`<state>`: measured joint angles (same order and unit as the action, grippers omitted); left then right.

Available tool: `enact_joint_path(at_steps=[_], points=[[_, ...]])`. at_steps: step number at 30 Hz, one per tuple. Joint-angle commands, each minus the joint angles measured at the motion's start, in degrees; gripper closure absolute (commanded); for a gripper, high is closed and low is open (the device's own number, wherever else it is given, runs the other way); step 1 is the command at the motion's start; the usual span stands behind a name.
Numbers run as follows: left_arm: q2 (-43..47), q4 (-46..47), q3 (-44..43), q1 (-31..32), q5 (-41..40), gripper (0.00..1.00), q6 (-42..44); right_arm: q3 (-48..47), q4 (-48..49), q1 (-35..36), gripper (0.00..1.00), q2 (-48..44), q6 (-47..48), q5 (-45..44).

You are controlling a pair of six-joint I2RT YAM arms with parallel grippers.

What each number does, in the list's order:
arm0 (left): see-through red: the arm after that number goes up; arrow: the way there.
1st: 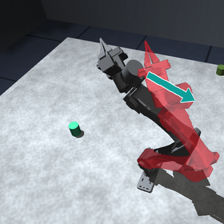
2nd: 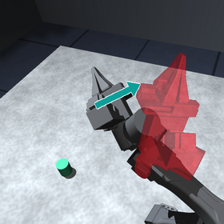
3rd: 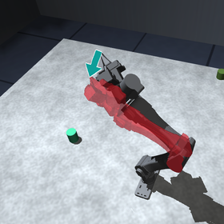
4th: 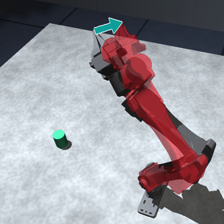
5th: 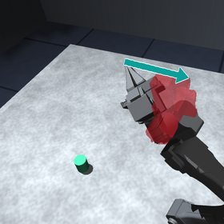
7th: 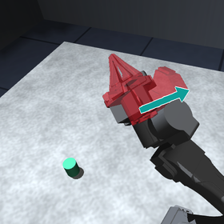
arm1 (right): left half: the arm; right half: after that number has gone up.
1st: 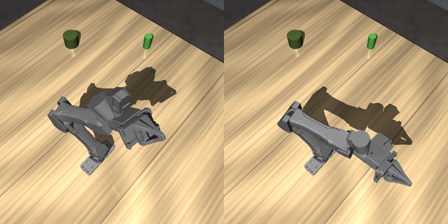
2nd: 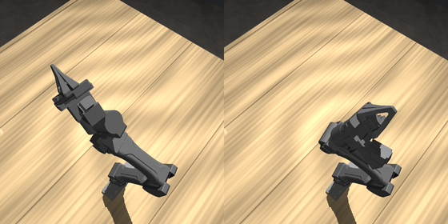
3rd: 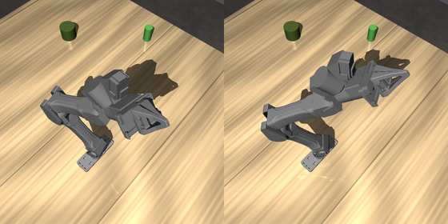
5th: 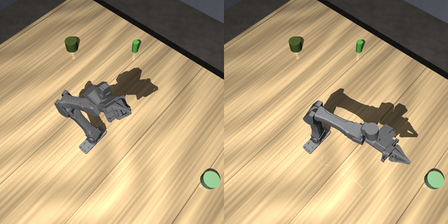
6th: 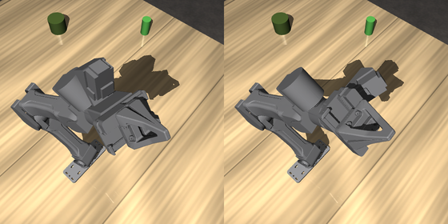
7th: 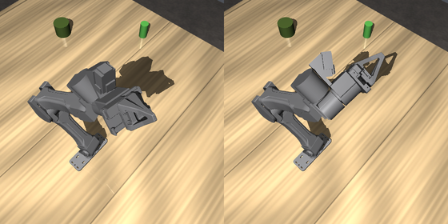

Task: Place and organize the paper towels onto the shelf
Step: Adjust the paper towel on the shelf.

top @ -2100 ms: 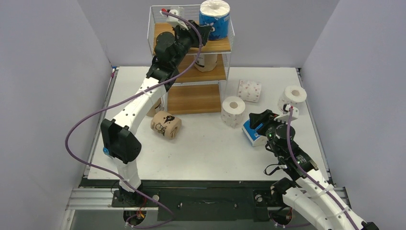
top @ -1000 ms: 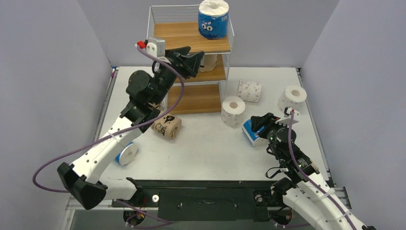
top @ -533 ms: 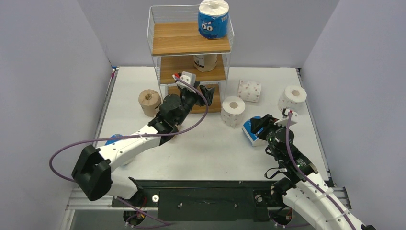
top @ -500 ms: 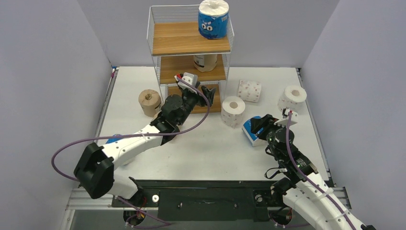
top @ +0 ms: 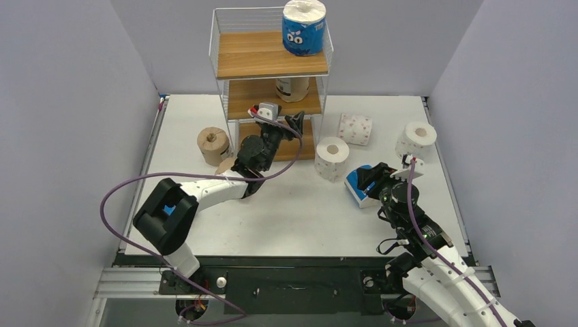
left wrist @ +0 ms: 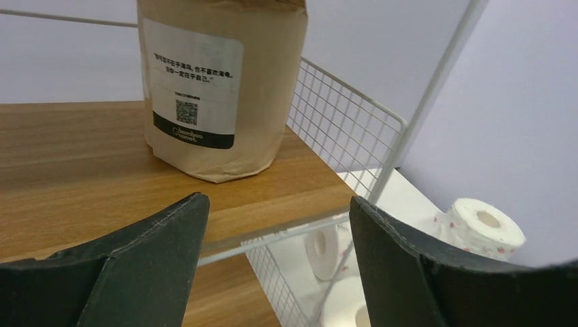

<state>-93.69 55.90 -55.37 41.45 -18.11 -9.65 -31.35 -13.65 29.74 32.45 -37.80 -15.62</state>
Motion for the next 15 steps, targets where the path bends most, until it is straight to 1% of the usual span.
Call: enact_joint_path(at_steps=[1,4,9,15], points=[[-3.85,7.48,-5.49,-1.26,-1.48,0.27,-1.33,0.24,1.26,0.50,0.47,-0.84,0.46,-0.08],[-6.16,7.80,-8.28,-2.09,-1.56,0.27,-1.31,0.10,1.19,0.55,0.47,-0.96,0.36,0.27],[-9.57,8.77,-11.33,-3.72,-0.99,0.30,-1.64,-0.03,0.85,0.49,0.47,-0.90,0.59,-0.03],[-13.10,7.25,-15.38,-5.30,0.48,0.31,-3.52,-0.04,0.79,0.50,0.47,-0.54,0.64,-0.46]])
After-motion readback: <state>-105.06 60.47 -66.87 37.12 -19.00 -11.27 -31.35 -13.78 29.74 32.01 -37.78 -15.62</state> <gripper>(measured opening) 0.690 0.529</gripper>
